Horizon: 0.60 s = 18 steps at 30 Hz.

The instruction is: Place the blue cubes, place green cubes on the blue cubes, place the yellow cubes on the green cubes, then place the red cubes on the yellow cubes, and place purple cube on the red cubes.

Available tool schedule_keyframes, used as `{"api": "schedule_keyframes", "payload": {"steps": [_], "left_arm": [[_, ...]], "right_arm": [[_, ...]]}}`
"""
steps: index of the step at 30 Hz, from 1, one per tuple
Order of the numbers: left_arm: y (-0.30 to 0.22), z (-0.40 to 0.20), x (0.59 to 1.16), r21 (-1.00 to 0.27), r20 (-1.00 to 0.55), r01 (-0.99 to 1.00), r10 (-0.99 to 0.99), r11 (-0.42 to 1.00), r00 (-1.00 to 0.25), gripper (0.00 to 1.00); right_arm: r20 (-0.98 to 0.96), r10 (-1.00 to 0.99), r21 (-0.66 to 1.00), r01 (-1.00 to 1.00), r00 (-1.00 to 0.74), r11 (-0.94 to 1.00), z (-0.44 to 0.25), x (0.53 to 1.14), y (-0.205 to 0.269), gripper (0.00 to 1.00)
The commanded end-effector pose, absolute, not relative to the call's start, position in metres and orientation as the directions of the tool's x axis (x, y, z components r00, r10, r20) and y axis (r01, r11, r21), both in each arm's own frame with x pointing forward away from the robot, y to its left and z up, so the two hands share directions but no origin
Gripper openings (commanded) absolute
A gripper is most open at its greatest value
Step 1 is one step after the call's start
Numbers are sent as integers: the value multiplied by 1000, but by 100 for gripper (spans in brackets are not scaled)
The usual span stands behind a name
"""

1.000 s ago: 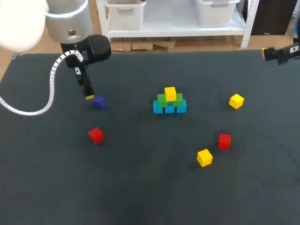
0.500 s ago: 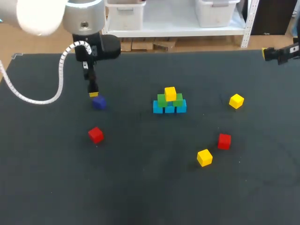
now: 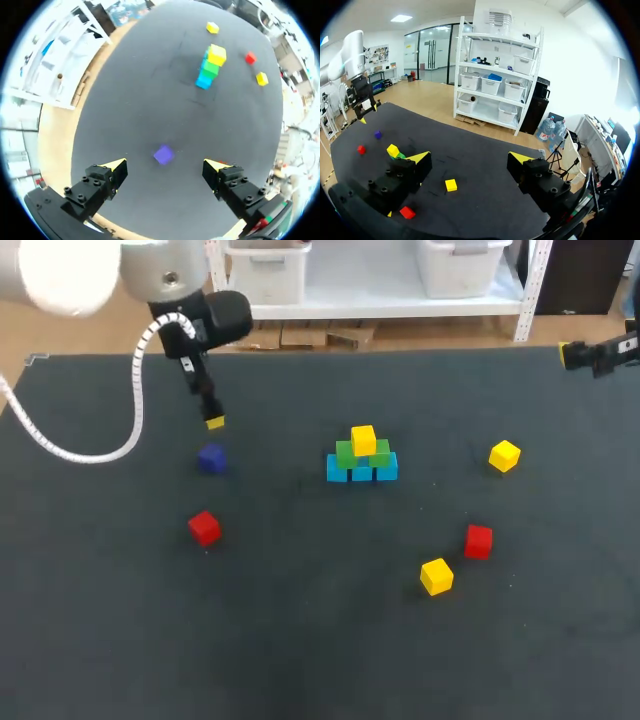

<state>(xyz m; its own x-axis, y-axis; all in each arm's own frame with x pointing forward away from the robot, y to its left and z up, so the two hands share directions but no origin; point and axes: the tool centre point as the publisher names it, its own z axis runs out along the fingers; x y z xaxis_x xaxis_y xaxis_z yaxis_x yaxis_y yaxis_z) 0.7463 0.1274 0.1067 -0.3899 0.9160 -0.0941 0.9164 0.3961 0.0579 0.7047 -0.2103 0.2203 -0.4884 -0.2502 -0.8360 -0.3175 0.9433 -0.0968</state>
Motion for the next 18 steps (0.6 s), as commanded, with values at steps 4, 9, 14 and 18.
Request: {"api": "schedule_keyframes", "payload": {"steps": [4, 9, 14, 18], "left_arm": [[139, 109, 724, 146, -412, 843, 807, 518, -424, 100], [142, 115, 713, 178, -492, 804, 759, 567, -426, 100], [155, 115, 711, 185, -528, 764, 718, 618, -453, 100], [168, 117, 716, 206, -536, 733, 702, 648, -469, 100]], "right_arm": [[-858, -240, -93, -322, -454, 942, 216, 706, -211, 100], [-858, -240, -93, -322, -454, 942, 216, 706, -211, 100], [-858, -240, -93, -322, -454, 942, 216, 706, -211, 100], [-858, -240, -93, -322, -454, 942, 216, 706, -211, 100]]}}
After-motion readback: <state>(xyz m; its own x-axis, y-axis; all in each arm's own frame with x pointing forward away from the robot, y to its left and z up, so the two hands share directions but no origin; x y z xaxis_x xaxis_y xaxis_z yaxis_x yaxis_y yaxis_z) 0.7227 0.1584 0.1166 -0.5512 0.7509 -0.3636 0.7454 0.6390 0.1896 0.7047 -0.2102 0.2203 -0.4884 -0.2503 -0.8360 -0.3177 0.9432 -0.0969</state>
